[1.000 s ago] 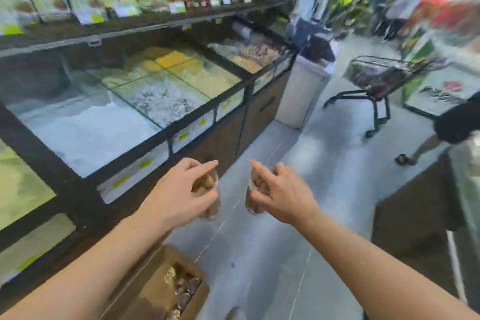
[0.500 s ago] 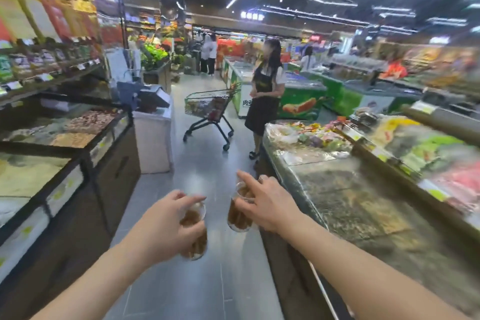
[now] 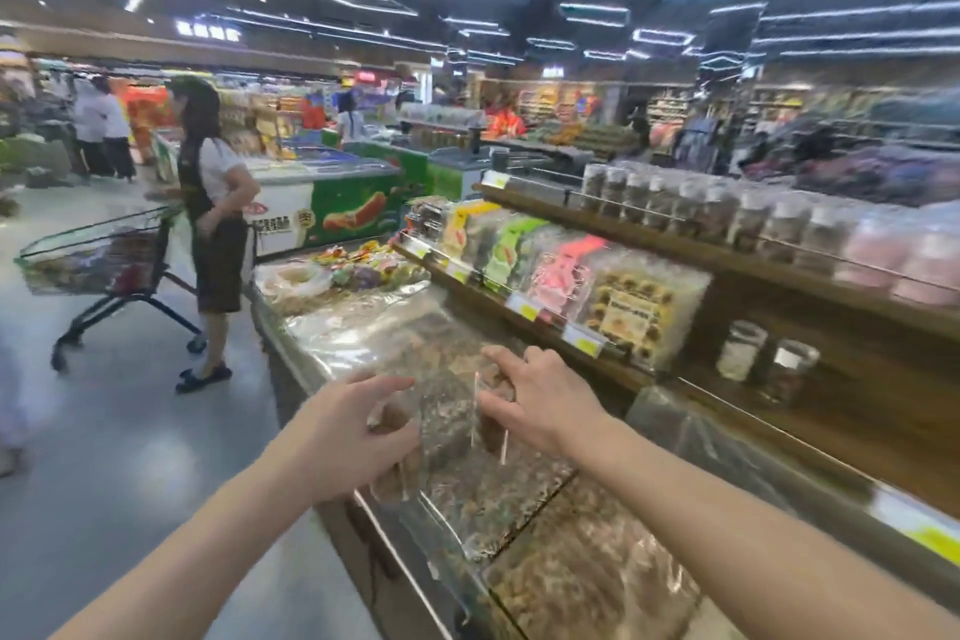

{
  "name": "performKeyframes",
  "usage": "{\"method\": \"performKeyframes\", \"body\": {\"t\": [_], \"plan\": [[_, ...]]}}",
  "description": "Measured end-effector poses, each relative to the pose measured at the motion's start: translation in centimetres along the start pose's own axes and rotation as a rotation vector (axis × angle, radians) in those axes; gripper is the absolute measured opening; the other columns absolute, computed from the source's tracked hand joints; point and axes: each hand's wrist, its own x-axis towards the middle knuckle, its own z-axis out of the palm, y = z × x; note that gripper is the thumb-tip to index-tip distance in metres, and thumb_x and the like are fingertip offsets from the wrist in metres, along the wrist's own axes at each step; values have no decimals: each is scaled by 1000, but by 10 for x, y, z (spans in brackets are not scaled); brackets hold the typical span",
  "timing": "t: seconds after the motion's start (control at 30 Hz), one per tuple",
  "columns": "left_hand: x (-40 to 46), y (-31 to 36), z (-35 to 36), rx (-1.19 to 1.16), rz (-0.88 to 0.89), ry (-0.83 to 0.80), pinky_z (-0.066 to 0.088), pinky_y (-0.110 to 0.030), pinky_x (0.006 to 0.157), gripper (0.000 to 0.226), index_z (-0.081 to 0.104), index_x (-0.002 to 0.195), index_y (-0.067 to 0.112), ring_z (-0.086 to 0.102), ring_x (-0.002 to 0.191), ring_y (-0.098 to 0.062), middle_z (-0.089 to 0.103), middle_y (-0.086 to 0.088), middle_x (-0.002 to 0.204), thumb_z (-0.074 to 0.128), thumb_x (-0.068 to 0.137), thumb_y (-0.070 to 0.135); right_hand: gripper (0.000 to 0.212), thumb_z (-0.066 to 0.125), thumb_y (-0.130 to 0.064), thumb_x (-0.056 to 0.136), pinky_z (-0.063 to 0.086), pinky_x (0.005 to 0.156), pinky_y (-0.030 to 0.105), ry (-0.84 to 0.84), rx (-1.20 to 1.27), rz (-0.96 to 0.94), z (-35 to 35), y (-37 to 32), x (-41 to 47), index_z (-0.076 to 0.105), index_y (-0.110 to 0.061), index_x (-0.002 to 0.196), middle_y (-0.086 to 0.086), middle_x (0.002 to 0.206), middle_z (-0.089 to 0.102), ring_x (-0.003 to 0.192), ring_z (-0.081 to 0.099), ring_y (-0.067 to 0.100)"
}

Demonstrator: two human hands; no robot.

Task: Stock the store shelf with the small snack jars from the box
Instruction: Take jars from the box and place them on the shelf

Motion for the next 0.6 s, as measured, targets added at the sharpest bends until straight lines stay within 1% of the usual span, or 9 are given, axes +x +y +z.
{"method": "performKeyframes", "body": {"t": [0.03, 0.1, 0.17, 0.23, 0.3, 0.37, 0.43, 0.53, 0.6], "plan": [[15, 18, 15, -13, 29, -18, 45, -24, 81, 63, 56, 140, 42, 55, 86, -5, 56, 16, 121, 60, 80, 61, 62, 42, -61, 96, 42, 100, 42, 3, -2, 35, -6, 26, -7, 33, -38, 153, 13, 122, 53, 122, 47, 32], [45, 54, 45, -23, 87, -44, 45, -23, 76, 67, 57, 138, 45, 57, 84, -4, 57, 18, 114, 56, 74, 67, 59, 39, -60, 95, 41, 100, 43, -3, 2, 120, -16, 75, -21, 34, -40, 151, 11, 121, 52, 123, 46, 32], [72, 91, 76, -18, 138, -61, 44, -24, 72, 61, 57, 137, 47, 56, 84, -3, 55, 19, 110, 59, 78, 64, 59, 37, -60, 96, 40, 102, 43, -10, -14, 198, -23, 121, -35, 33, -40, 151, 12, 124, 52, 126, 44, 33], [92, 127, 102, -32, 185, -71, 42, -27, 74, 55, 56, 138, 44, 54, 87, -9, 56, 15, 113, 61, 84, 57, 59, 37, -60, 95, 41, 103, 44, -2, -41, 264, -30, 160, -51, 32, -40, 151, 13, 128, 53, 126, 45, 33], [110, 161, 126, -67, 216, -100, 41, -23, 72, 53, 55, 138, 44, 52, 83, -7, 57, 13, 113, 62, 87, 55, 59, 39, -60, 95, 44, 99, 44, 9, -54, 339, -35, 197, -66, 33, -40, 150, 12, 129, 53, 123, 47, 33], [124, 191, 148, -91, 246, -139, 37, -16, 65, 53, 55, 138, 45, 51, 76, -6, 54, 15, 104, 63, 87, 53, 60, 44, -60, 96, 45, 97, 45, 14, -45, 412, -40, 228, -80, 34, -39, 152, 11, 131, 51, 122, 47, 34], [140, 215, 167, -132, 281, -184, 37, -14, 62, 54, 56, 138, 42, 54, 72, -4, 52, 15, 106, 65, 86, 51, 61, 40, -61, 96, 45, 99, 44, 15, -54, 485, -46, 257, -90, 32, -40, 153, 10, 131, 51, 123, 47, 33], [162, 243, 190, -159, 343, -233, 41, -15, 68, 53, 58, 137, 41, 57, 70, -6, 54, 13, 119, 66, 85, 48, 66, 30, -65, 92, 45, 102, 41, 16, -66, 589, -51, 295, -99, 28, -42, 154, 8, 130, 52, 126, 46, 31], [178, 256, 204, -174, 387, -251, 45, -20, 77, 52, 60, 134, 41, 58, 76, -8, 56, 12, 122, 66, 83, 48, 63, 35, -63, 97, 46, 103, 42, 29, -53, 653, -52, 318, -100, 27, -40, 155, 8, 134, 52, 128, 47, 30]]}}
